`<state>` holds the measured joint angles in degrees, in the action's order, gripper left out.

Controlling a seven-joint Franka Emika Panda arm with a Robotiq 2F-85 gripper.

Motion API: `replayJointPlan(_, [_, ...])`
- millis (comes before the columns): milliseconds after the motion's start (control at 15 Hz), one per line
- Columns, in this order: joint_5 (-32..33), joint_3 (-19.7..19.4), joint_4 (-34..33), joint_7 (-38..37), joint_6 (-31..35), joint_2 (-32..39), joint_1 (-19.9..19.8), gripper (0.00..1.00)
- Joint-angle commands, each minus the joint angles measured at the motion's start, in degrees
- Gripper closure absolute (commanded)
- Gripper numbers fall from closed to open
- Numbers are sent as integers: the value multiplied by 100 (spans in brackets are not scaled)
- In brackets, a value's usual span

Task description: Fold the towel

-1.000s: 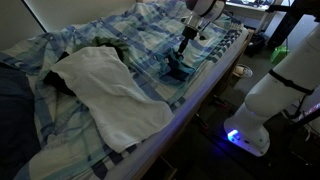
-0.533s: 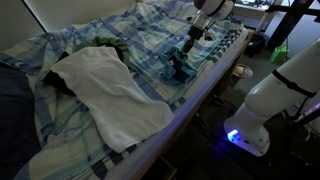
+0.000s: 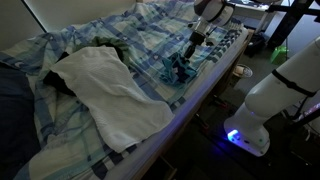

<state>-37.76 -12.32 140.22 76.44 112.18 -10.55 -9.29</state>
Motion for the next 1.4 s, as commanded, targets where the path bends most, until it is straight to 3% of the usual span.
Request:
replayJointPlan(0, [49, -88, 165, 40, -67, -92, -23, 96])
replayJointPlan(67, [84, -99, 196, -19, -54, -134, -38, 92])
replayJointPlan(200, [181, -139, 270, -69, -80, -276, -78, 63])
replayJointPlan(733, [690, -346, 602, -227, -105, -1080, -212, 3])
replayJointPlan(1333, [732, -425, 577, -130, -217, -1398, 33, 0])
